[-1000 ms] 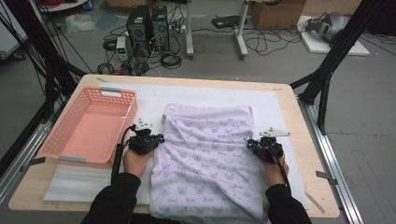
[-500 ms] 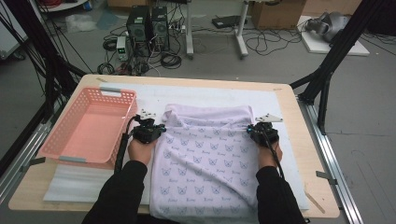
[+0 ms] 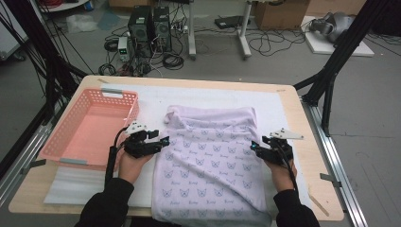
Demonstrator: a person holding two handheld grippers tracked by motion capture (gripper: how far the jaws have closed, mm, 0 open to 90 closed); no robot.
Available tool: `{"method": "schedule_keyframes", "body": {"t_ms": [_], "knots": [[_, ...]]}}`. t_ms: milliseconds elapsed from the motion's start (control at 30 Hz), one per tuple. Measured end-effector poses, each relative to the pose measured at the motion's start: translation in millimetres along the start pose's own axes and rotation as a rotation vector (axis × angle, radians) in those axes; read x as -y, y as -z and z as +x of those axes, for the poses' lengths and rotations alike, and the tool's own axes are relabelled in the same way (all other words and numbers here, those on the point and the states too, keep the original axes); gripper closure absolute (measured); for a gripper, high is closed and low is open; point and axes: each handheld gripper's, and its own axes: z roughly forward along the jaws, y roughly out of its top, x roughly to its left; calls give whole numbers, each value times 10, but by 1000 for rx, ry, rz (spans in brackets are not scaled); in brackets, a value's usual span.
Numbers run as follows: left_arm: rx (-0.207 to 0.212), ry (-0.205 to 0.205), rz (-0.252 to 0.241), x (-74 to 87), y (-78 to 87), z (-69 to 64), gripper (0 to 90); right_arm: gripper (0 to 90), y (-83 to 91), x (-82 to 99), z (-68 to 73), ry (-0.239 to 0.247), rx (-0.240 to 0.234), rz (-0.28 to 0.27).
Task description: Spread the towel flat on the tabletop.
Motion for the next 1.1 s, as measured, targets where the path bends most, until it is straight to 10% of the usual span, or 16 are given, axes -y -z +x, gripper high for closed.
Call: {"method": "schedule_keyframes", "body": {"t_ms": [67, 267, 733, 900, 967, 1033, 1100], "knots": [[17, -18, 2, 20, 19, -48, 363, 408, 61, 65, 27, -47, -45, 6], [12, -57, 15, 106, 137, -150, 316, 381, 282, 137, 192, 14, -133, 11], [-16, -60, 192, 274, 134, -188, 367, 498, 296, 361, 87, 70, -40, 101], [-33, -76, 222, 300, 113, -196, 381, 656, 235, 361, 133, 92, -86, 152], [-63, -121, 230, 301, 113, -234, 476, 826, 232, 359, 150, 103, -123, 156], [4, -119, 253, 291, 130, -241, 818, 849, 232, 356, 179, 136, -126, 156], [-21, -159, 266, 276, 119, -292, 861, 853, 231, 354, 188, 140, -120, 153]]}}
